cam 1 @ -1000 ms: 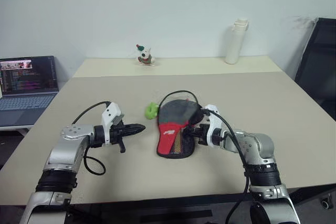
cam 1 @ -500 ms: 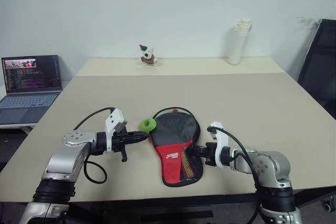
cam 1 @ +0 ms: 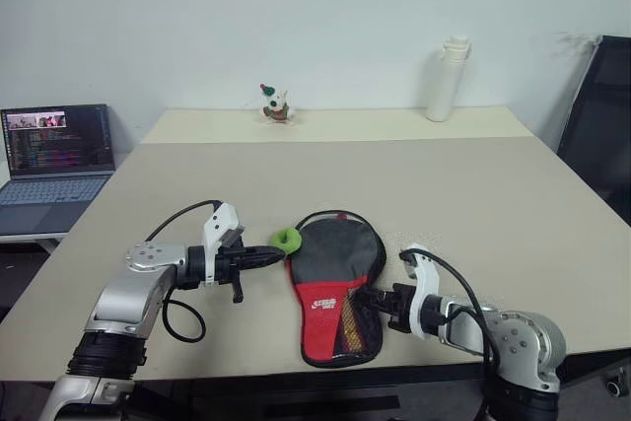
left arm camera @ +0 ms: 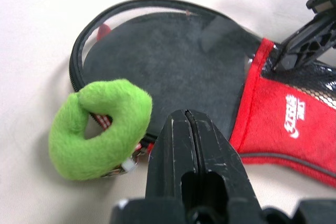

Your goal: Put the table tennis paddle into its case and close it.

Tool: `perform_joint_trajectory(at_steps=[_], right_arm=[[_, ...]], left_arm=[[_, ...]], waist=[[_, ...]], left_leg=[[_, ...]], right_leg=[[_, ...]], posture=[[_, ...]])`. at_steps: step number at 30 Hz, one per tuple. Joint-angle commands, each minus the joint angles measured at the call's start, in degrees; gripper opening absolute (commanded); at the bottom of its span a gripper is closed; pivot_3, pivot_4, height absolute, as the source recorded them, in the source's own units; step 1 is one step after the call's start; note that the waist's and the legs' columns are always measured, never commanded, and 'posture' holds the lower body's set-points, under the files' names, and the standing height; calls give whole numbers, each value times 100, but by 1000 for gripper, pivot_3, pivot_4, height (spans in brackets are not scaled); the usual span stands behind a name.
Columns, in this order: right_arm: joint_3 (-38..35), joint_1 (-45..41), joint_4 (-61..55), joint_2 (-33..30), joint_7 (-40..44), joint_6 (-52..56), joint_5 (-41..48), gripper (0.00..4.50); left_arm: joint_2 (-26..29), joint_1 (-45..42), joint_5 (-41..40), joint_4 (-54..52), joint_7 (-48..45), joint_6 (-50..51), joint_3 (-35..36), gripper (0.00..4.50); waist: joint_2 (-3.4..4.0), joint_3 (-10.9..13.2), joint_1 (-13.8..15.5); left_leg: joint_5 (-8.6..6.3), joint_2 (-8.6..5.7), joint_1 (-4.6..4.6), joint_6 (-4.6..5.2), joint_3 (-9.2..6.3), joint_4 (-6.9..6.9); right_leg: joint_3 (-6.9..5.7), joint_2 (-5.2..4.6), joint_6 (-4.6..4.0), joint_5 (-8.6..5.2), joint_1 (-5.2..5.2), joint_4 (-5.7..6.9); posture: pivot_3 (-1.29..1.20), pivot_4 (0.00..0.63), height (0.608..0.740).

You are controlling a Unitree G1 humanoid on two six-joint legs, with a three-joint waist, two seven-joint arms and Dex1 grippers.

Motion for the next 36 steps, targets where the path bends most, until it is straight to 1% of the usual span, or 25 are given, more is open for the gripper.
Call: perform_joint_trajectory(at_steps=[1, 6, 10, 13, 15, 17, 18, 20, 21, 23, 27, 30, 33, 36], right_arm=[[8, -99, -227, 199, -66, 76, 61, 11], [109, -35, -183, 149, -147, 30, -71, 11], [89, 1, -190, 55, -264, -66, -213, 1052], [152, 91, -310, -139, -248, -85, -263, 2043], [207, 156, -419, -252, -197, -69, -263, 2781], [347, 297, -689, -559, -82, -35, -225, 3432], [478, 403, -932, -932, 97, -76, -142, 3798], [528, 510, -1216, -1408, 335, -188, -34, 4392], [493, 531, -1276, -1540, 396, -254, 0, 4392], [414, 508, -1368, -2007, 683, -591, 87, 4392], [396, 264, -1251, -2451, 1105, -1293, 169, 4392], [673, -120, -913, -2442, 1238, -1859, 79, 4392], [1255, -557, -391, -2274, 1237, -2498, -225, 4392], [1947, -994, 267, -2023, 1176, -3160, -664, 4440]], left_arm=[[19, -134, -68, -39, -23, -88, 15, 0], [39, -79, -68, -94, 23, -83, 59, 0], [42, -57, -68, -110, 64, -89, 85, 0], [34, -39, -71, -124, 98, -92, 93, 0], [37, -30, -75, -130, 117, -98, 91, 0], [44, 0, -78, -152, 144, -104, 100, 0], [43, 18, -76, -146, 181, -109, 125, 0], [27, 32, -74, -121, 266, -109, 174, 0], [17, 33, -77, -109, 307, -106, 194, 0], [-15, 18, -89, -64, 415, -100, 238, 0], [-73, -43, -64, 53, 641, -135, 289, 0], [-152, -143, -11, 199, 897, -185, 336, 0], [-208, -262, 94, 392, 1223, -168, 341, 0], [-235, -365, 192, 571, 1506, -224, 340, 615]], waist=[[0, 0, -1], [0, 0, 0], [0, 0, -1], [0, 0, 0], [0, 0, 0], [0, 0, 4], [0, 0, 18], [-1, -1, 34], [-2, -1, 37], [-2, -1, 21], [-2, -1, 7], [-2, -1, -21], [-2, -1, -15], [-2, -1, -20]], left_leg=[[0, 0, 0, 0, 0, 0], [0, 0, 0, 0, 0, 0], [0, 0, 0, 0, -1, 0], [0, -1, 0, 0, 0, 0], [0, 0, 0, 0, -1, 0], [0, 0, 0, 0, -1, 0], [0, 0, 0, 0, -2, 0], [0, 0, -2, 0, -8, 0], [0, -4, -3, 0, -8, 0], [0, -6, -3, 0, -4, 1], [0, -7, 0, 0, -1, 1], [0, -8, 3, 0, 2, 0], [0, -4, 6, 0, -4, -1], [0, -4, 4, 0, 1, -2]], right_leg=[[0, 0, 0, 0, 0, 0], [0, -2, 0, 0, 0, -1], [-1, -1, 0, 0, 0, -1], [0, -2, 0, 0, 0, -2], [0, -2, 0, 0, 0, -2], [-1, -3, 0, 0, 1, -3], [-1, -3, 1, -1, 2, -4], [-7, -13, 2, -1, 6, -10], [-8, -18, 3, -2, 10, -14], [-6, -20, 5, -1, 13, -25], [-4, -12, 5, -2, 13, -27], [-1, 6, 5, -2, 11, -24], [-5, 16, 4, -2, 11, -21], [0, 16, 3, -2, 7, -20]], posture=[[0, 150, 740], [0, 150, 740], [0, 150, 740], [0, 150, 740], [0, 150, 740], [0, 150, 740], [0, 150, 740], [0, 150, 740], [0, 150, 740], [0, 150, 740], [0, 150, 740], [0, 150, 740], [0, 150, 740], [0, 150, 740]])
